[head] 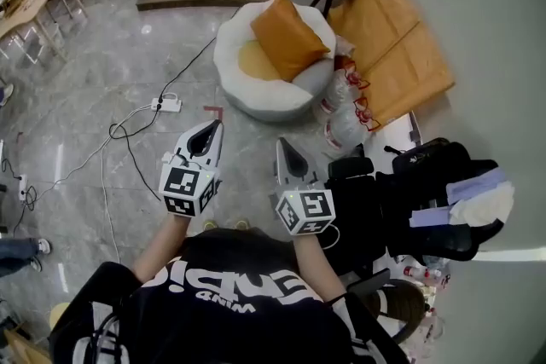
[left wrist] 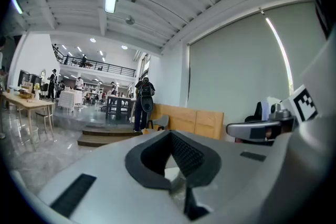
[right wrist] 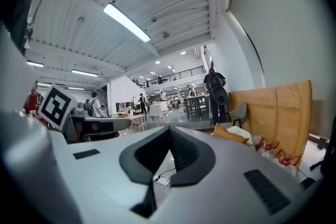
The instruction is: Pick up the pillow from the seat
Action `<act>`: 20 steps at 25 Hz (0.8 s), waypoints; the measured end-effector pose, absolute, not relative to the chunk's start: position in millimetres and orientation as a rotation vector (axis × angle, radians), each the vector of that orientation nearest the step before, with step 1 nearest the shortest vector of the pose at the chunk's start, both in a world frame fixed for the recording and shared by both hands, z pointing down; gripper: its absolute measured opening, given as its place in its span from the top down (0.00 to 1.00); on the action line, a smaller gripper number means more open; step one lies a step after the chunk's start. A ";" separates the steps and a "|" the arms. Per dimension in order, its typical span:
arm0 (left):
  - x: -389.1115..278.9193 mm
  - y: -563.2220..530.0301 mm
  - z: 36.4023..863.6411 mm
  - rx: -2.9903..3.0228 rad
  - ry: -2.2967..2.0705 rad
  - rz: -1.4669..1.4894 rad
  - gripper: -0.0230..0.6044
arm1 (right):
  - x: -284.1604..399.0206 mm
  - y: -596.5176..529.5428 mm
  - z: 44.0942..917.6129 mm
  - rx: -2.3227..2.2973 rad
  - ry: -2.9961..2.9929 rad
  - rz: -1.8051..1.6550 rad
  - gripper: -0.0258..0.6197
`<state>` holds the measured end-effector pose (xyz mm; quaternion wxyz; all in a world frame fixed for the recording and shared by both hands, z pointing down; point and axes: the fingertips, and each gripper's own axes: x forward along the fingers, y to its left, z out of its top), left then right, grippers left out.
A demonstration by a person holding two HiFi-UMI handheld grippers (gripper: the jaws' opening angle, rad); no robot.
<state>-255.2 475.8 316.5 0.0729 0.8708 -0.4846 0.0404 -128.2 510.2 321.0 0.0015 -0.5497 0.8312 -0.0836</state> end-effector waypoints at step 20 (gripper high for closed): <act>-215.2 471.8 326.3 2.592 -1.494 0.141 0.95 | -41.9 508.2 335.9 -1.752 2.612 -0.260 0.93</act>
